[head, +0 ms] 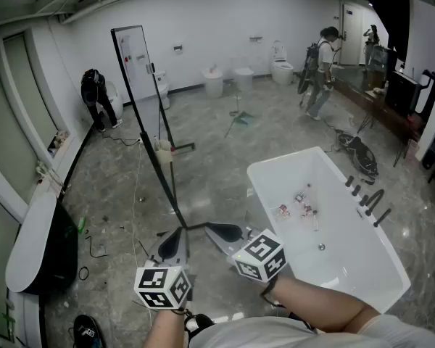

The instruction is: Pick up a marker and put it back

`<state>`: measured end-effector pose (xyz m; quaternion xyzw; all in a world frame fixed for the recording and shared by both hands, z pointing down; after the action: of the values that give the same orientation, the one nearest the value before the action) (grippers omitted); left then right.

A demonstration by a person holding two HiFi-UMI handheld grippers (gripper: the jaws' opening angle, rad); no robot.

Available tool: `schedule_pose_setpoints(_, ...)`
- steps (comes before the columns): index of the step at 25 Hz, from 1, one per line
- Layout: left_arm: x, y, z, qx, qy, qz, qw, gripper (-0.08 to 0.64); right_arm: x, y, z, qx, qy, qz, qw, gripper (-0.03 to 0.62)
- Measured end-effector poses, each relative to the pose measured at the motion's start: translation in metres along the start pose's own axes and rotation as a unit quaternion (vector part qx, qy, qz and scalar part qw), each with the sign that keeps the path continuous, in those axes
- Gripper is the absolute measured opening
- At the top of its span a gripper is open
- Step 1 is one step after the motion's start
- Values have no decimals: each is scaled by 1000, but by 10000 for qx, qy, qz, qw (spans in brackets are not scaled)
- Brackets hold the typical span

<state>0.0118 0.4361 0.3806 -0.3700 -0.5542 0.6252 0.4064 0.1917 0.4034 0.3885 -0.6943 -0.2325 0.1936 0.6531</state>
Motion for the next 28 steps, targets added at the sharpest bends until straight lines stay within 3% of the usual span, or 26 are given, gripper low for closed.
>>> schedule_pose_setpoints(15, -6, -3, 38, 103, -126, 109, 9998, 2, -37, -14, 8, -394, 172, 102, 9990, 3)
schedule_pose_setpoints(28, -40, 15, 171, 126, -454, 174, 9987, 2, -173, -21, 9, -559, 43, 160, 9983, 3)
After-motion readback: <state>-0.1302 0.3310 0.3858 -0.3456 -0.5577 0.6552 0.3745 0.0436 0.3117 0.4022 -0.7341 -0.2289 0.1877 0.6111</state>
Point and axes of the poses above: the fingertips, and each gripper's own axes: x backward along the fingers, z to its left, y out of its top, the point moved 10 cm from there along x, backward along the fingers, and after that the axes turned 5 degrees about -z, right-handed, at the moved point
